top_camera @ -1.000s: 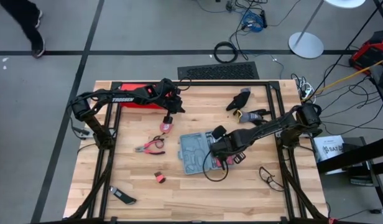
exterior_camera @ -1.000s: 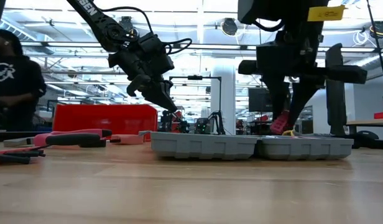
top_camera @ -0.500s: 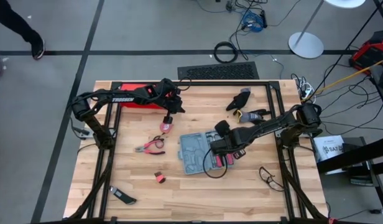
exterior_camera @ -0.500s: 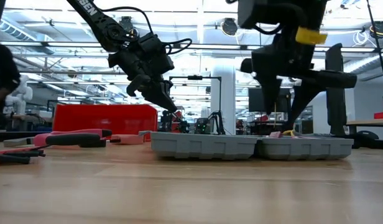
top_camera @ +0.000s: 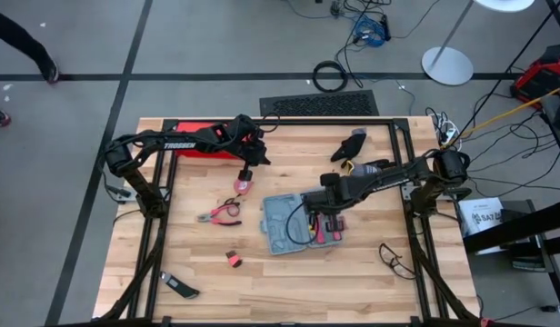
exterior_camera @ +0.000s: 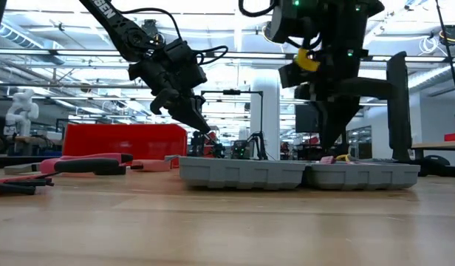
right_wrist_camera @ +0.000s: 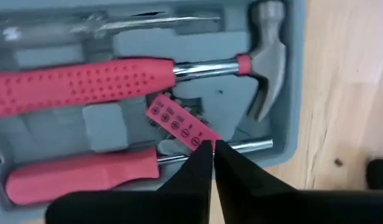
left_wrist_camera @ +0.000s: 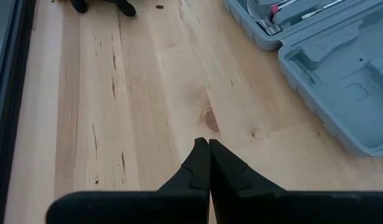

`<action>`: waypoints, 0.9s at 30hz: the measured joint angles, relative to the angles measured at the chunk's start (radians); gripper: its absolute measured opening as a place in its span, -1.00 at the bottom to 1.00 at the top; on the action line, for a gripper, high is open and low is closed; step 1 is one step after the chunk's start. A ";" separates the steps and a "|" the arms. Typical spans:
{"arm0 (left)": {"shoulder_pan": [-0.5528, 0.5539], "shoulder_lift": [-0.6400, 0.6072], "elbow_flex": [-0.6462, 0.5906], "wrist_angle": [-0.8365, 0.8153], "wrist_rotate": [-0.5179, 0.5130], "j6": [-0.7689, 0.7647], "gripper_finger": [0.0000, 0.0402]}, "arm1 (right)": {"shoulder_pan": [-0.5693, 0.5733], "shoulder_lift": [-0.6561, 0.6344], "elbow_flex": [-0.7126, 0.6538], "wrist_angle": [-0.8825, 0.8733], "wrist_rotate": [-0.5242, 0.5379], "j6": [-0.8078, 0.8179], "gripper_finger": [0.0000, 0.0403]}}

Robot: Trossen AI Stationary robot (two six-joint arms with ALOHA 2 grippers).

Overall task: Prefit tool cases
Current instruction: Put the screwdriver bit holder in the gray pre-fit tool case

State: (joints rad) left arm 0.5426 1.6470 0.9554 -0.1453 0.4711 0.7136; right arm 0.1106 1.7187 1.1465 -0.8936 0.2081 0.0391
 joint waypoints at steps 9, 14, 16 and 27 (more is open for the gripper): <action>0.000 0.000 0.000 -0.021 0.000 0.000 -1.00 | 0.018 0.000 0.000 -0.043 0.004 0.134 -1.00; 0.000 0.000 -0.012 -0.014 0.000 0.000 -1.00 | 0.029 0.009 0.000 -0.062 0.007 0.159 -1.00; 0.000 0.000 -0.018 -0.013 0.000 0.000 -1.00 | 0.029 0.026 0.000 -0.047 0.026 0.152 -1.00; 0.000 0.000 -0.027 0.003 0.000 0.000 -1.00 | 0.025 0.103 0.000 0.037 0.131 0.026 -1.00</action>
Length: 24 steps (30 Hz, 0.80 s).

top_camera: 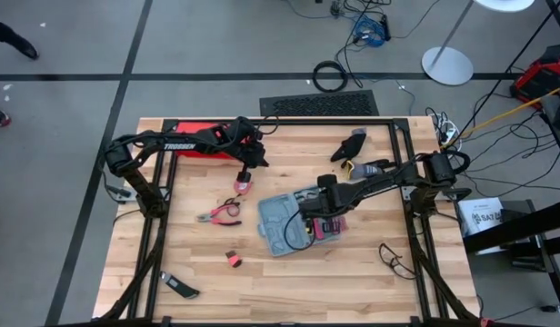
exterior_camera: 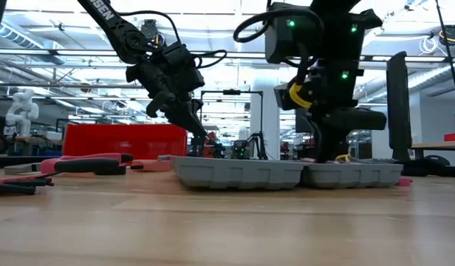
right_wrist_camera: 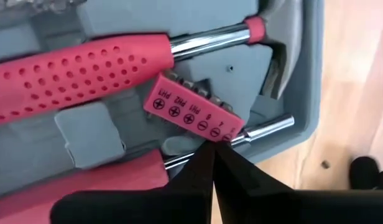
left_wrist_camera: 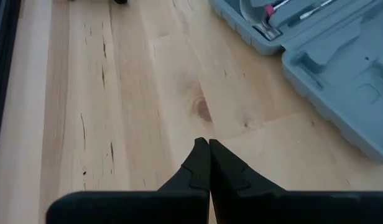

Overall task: Prefit tool cases
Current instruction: Put the screwdriver bit holder in the gray pre-fit tool case

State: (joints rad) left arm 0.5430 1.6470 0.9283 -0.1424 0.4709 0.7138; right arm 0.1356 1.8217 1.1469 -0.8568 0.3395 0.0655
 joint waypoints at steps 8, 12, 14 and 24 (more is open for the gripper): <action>0.000 0.000 0.000 0.003 0.000 0.000 -1.00 | -0.015 -0.001 -0.001 0.036 0.057 -0.080 -1.00; 0.000 0.000 0.000 0.004 0.000 0.000 -1.00 | -0.026 -0.001 -0.001 0.082 0.099 -0.152 -1.00; 0.000 0.000 0.000 0.003 0.000 0.000 -1.00 | -0.026 -0.001 -0.001 0.087 0.128 -0.190 -1.00; 0.000 0.000 0.000 0.003 0.002 0.000 -1.00 | -0.045 -0.001 -0.001 0.157 0.154 -0.182 -1.00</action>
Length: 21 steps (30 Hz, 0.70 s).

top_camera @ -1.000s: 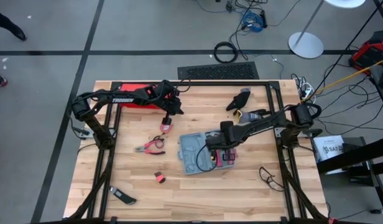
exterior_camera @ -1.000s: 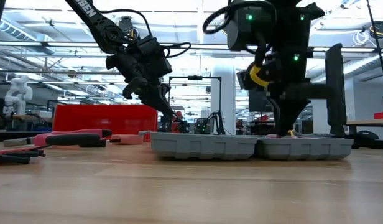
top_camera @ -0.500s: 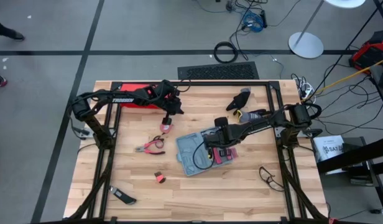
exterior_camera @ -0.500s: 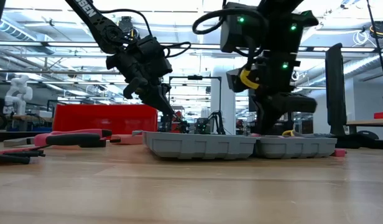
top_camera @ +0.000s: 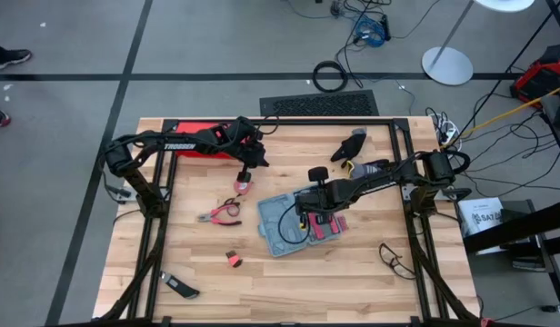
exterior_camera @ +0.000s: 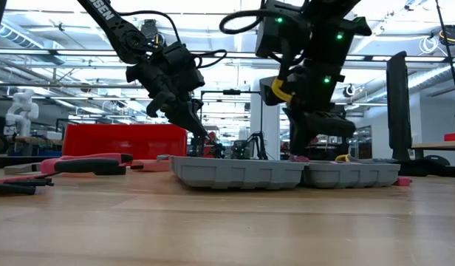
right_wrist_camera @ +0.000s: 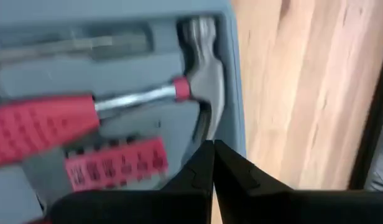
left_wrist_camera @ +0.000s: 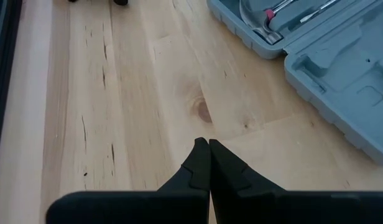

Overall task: Prefit tool cases
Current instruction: Put the screwdriver bit holder in the gray pre-fit tool case

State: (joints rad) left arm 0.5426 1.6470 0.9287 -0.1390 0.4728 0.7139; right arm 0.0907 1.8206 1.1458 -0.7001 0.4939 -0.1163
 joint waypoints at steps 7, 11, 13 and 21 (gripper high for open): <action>0.000 0.000 0.000 0.000 0.002 0.000 -1.00 | -0.005 0.000 0.000 0.010 -0.079 0.035 -1.00; 0.000 0.000 0.000 -0.001 0.002 0.000 -1.00 | -0.003 0.000 0.000 0.002 -0.120 0.067 -1.00; 0.000 0.000 0.000 -0.001 0.002 0.000 -1.00 | 0.001 0.000 0.000 -0.002 -0.140 0.079 -1.00; 0.000 0.000 0.000 0.000 0.002 0.000 -1.00 | 0.042 -0.001 0.000 -0.019 -0.156 0.130 -1.00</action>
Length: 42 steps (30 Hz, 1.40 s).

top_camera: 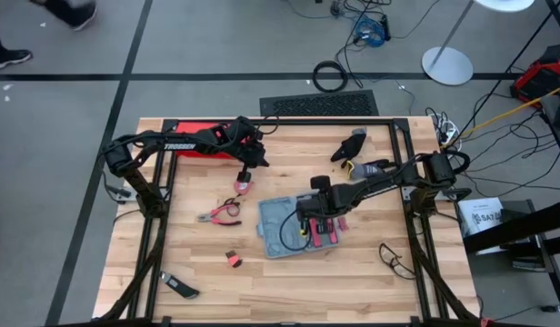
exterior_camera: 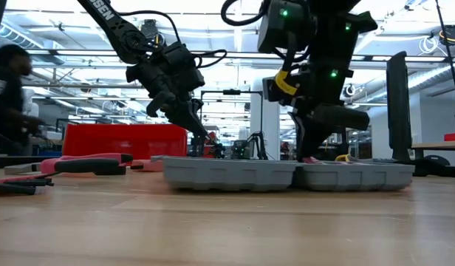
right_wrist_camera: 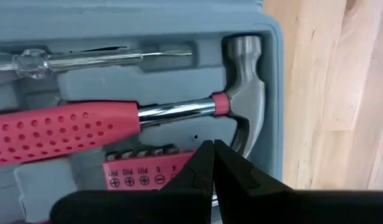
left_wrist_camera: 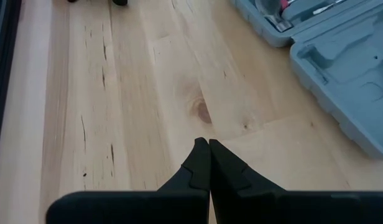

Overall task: Prefit tool cases
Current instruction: Put the screwdriver bit holder in the gray pre-fit tool case

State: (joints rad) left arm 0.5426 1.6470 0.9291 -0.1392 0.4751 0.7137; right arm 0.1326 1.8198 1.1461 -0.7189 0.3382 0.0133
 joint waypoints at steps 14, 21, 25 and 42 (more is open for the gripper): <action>-0.168 0.000 0.002 0.199 0.073 -0.176 -1.00 | 0.093 0.000 0.052 -0.067 -0.002 0.142 -1.00; -0.280 0.094 0.002 0.356 0.049 -0.237 -1.00 | 0.138 0.000 0.092 -0.177 0.098 0.237 -1.00; -0.289 0.184 0.002 0.456 -0.010 -0.244 -1.00 | 0.143 0.000 0.089 -0.194 0.108 0.306 -1.00; -0.312 0.341 0.060 0.504 0.008 -0.316 -1.00 | 0.055 -0.028 0.022 -0.069 -0.042 0.439 -1.00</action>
State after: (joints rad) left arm 0.2306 1.9884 0.9894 0.3643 0.4835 0.3981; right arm 0.1879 1.7923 1.1681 -0.7878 0.2958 0.4521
